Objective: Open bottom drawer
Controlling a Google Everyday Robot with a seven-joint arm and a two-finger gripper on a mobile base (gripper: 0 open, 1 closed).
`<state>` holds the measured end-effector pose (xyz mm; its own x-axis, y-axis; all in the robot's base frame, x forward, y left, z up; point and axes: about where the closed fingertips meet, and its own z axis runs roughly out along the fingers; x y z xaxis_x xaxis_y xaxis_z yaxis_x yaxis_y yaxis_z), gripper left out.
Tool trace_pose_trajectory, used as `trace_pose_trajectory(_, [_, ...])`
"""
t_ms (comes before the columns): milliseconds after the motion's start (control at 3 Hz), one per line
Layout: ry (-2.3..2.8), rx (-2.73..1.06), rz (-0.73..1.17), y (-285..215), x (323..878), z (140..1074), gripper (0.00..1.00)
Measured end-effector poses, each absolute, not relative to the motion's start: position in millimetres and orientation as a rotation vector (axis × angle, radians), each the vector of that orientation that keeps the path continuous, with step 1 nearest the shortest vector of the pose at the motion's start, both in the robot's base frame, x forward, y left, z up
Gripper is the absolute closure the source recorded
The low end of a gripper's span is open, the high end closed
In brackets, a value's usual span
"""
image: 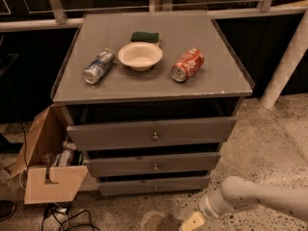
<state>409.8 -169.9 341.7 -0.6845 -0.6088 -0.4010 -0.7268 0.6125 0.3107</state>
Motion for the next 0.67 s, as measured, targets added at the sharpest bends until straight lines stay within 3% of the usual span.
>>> trace_pose_trajectory(667, [2.520,-1.045,0.687,-161.2,421.1,326.5,0.00])
